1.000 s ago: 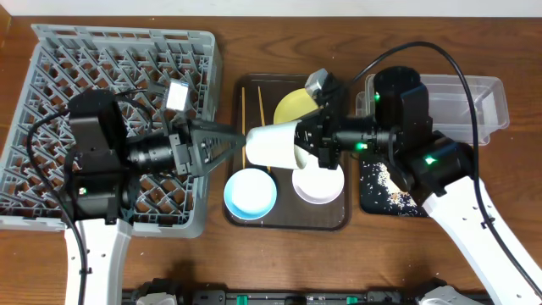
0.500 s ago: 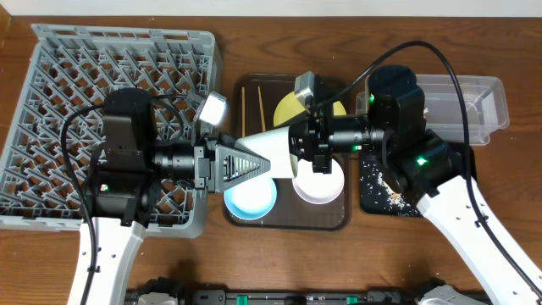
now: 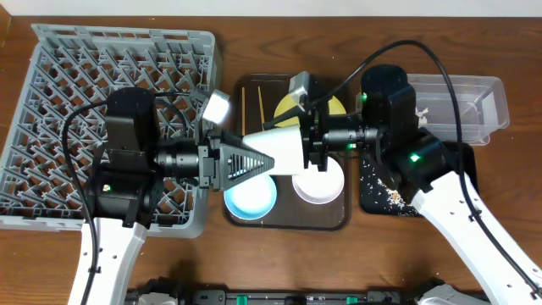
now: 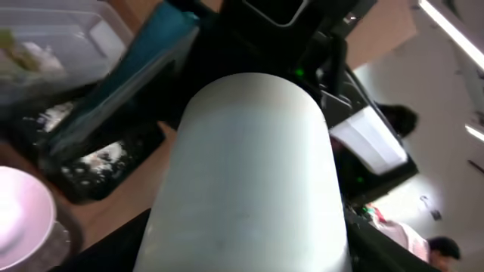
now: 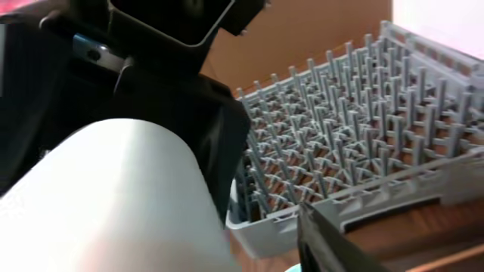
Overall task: Sort waste into correct bins and load items into the dishwasher
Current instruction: 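Grasp the white cup with the left gripper and release the right gripper, then place the white cup into the grey dish rack with the left gripper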
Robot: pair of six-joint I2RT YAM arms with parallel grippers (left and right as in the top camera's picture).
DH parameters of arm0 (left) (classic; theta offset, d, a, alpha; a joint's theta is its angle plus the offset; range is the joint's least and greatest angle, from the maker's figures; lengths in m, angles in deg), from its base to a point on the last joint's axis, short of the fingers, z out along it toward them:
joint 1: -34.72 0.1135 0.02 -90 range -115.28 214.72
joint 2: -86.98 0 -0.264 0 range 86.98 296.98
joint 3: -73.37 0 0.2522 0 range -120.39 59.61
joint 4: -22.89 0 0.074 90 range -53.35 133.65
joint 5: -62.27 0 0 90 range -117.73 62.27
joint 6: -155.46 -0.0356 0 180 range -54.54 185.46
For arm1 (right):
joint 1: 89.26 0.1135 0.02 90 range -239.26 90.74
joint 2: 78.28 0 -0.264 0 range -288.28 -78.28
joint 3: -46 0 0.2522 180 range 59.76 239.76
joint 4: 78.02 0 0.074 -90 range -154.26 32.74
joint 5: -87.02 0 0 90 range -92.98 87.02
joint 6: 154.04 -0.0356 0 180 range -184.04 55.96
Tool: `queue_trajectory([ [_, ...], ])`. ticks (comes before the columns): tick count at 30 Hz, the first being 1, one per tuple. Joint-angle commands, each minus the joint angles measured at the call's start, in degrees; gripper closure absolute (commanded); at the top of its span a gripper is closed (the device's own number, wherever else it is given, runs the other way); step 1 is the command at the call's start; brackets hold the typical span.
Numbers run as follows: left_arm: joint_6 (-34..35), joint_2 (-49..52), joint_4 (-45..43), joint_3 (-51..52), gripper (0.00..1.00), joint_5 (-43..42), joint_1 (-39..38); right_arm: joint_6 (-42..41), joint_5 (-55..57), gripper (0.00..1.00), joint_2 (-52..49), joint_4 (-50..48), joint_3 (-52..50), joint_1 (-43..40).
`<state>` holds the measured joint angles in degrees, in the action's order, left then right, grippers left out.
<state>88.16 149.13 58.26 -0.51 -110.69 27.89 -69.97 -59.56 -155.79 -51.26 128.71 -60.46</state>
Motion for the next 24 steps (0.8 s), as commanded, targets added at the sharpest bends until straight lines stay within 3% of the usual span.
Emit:
queue_trajectory([
  [1,-0.07,-0.42,-0.33,-1.03,0.37,5.79,-0.09,-1.31,0.46,0.55,0.26,0.15,0.55,-2.23],
  [7,-0.28,-0.42,2.34,-1.03,0.38,17.92,3.30,-1.29,0.48,0.53,2.29,3.26,0.55,-7.89],
  [15,-2.23,-0.44,18.99,-1.03,0.42,41.05,15.04,-0.72,1.14,0.52,3.37,12.50,0.55,-13.92],
  [24,-5.05,-0.48,32.79,-1.05,0.42,68.52,26.21,2.23,10.12,0.50,3.30,19.89,0.52,-14.14],
])
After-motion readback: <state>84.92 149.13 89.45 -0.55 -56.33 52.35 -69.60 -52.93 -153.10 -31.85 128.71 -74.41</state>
